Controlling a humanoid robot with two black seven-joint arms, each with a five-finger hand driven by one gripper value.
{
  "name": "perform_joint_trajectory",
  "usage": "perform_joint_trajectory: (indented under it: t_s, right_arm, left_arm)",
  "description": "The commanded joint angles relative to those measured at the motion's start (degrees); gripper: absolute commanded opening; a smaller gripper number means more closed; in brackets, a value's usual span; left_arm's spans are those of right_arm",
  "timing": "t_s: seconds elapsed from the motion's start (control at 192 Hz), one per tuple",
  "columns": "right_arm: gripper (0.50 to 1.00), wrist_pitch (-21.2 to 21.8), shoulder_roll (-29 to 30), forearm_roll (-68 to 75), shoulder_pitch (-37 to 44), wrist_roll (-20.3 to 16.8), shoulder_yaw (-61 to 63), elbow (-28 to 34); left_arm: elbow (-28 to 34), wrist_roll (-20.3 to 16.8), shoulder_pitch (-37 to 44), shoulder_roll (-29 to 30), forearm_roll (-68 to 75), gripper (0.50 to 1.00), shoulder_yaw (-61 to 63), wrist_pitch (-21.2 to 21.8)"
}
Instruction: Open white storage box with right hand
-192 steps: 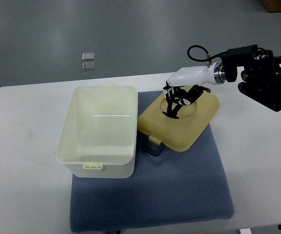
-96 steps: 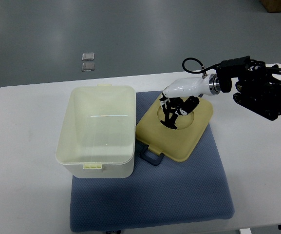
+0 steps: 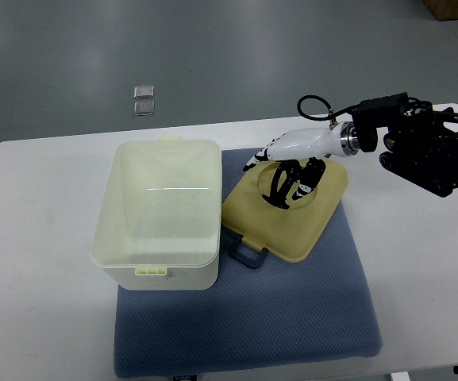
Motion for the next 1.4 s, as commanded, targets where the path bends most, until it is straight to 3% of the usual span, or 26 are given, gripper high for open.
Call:
perform_joint_trajectory:
  t_s: [0.0,0.204,0.496,0.668,0.908,1.127,1.294,1.393]
  right_arm:
    - [0.897,0.0,0.1,0.8,0.3,0.0,0.4,0.0]
    - [0.901,0.1,-0.1,7.2,2.1,0.0,2.8,0.1]
    - [0.913,0.4,0.0,30.0,1.0,0.0,15.5,-0.1]
    - [0.913,-1.1,0.7,44.9,-5.1,0.0,25.3,-0.8]
    - [0.913,-7.6,6.1,56.5,-15.3,0.0,38.5,-1.7]
    - [0.911,-12.4,11.1,65.1,-20.2,0.0,45.6,-7.5]
    - [0.911,-12.3,11.3,72.4,-21.9,0.0,45.2,-10.4]
    - [0.913,-11.7,11.2,74.7,-23.0,-2.6,45.0,-11.6]
  left_arm:
    - [0.0,0.0,0.0,0.0,0.1,1.000,0.0,0.0]
    - [0.0,0.0,0.0,0.0,0.0,1.000,0.0,0.0]
    - [0.0,0.0,0.0,0.0,0.0,1.000,0.0,0.0]
    - [0.0,-0.1,0.0,0.0,0.0,1.000,0.0,0.0]
    - [0.0,0.0,0.0,0.0,0.0,1.000,0.0,0.0]
    - [0.0,0.0,0.0,0.0,0.0,1.000,0.0,0.0]
    - [0.0,0.0,-0.1,0.0,0.1,1.000,0.0,0.0]
    - [0.0,0.0,0.0,0.0,0.1,1.000,0.0,0.0]
